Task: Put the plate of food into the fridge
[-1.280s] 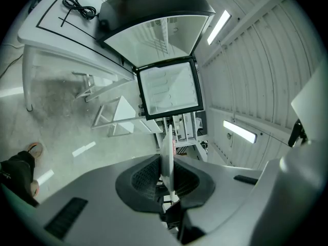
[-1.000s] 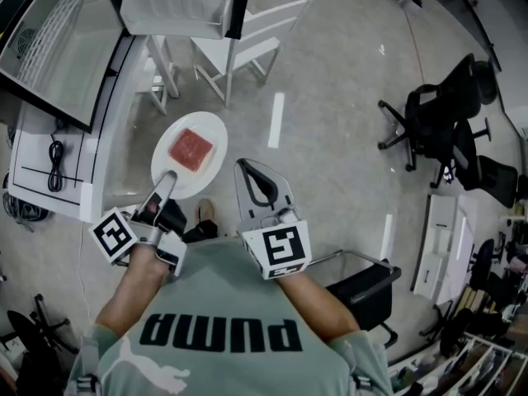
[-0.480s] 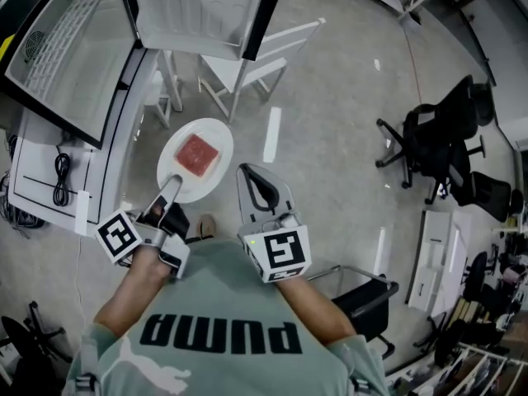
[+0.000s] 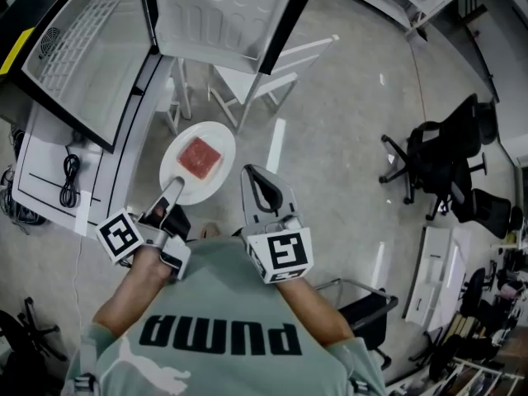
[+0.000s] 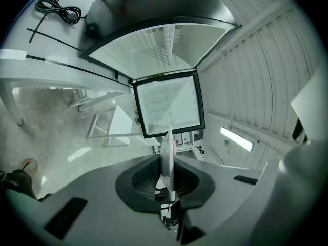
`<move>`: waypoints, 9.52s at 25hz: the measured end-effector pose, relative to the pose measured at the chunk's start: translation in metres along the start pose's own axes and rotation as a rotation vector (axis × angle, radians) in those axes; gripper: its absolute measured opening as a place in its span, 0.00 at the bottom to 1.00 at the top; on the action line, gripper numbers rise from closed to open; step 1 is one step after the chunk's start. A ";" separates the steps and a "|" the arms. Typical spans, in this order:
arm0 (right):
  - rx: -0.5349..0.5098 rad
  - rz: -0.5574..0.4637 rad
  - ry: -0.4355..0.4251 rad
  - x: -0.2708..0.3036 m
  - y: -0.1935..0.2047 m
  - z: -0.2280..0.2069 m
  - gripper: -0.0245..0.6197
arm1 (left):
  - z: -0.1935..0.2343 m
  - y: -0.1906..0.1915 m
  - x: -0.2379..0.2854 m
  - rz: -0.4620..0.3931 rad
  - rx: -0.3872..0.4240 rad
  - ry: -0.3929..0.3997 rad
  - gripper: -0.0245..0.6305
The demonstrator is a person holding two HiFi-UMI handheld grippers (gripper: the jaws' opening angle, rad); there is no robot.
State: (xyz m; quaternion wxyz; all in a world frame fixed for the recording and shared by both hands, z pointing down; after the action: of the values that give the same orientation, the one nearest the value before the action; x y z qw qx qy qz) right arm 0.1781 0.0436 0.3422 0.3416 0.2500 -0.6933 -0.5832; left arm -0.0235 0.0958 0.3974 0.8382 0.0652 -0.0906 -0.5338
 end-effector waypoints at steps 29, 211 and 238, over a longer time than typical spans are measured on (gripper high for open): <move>-0.007 0.005 -0.260 0.125 -0.026 -0.055 0.04 | -0.002 -0.053 0.063 -0.252 -0.015 -0.074 0.09; -0.136 0.238 -0.862 0.486 -0.037 0.006 0.05 | 0.168 -0.333 0.149 -0.648 0.276 -1.117 0.22; -0.167 0.247 -0.839 0.464 -0.036 0.021 0.05 | 0.127 -0.299 0.143 -0.575 0.798 -0.980 0.30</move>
State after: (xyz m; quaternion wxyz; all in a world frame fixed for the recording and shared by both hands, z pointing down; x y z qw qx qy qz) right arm -0.1381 -0.2959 0.3893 0.1168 -0.1217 -0.7472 -0.6429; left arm -0.2567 -0.1619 0.4717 0.4379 0.1413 -0.6273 -0.6284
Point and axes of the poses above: the fingertips, and each gripper's own axes: x forward along the fingers, z to its left, y out of its underside, the point moved 8 cm from there along -x, backward along the fingers, and after that the axes turned 5 degrees about x, right-handed, at the moved point
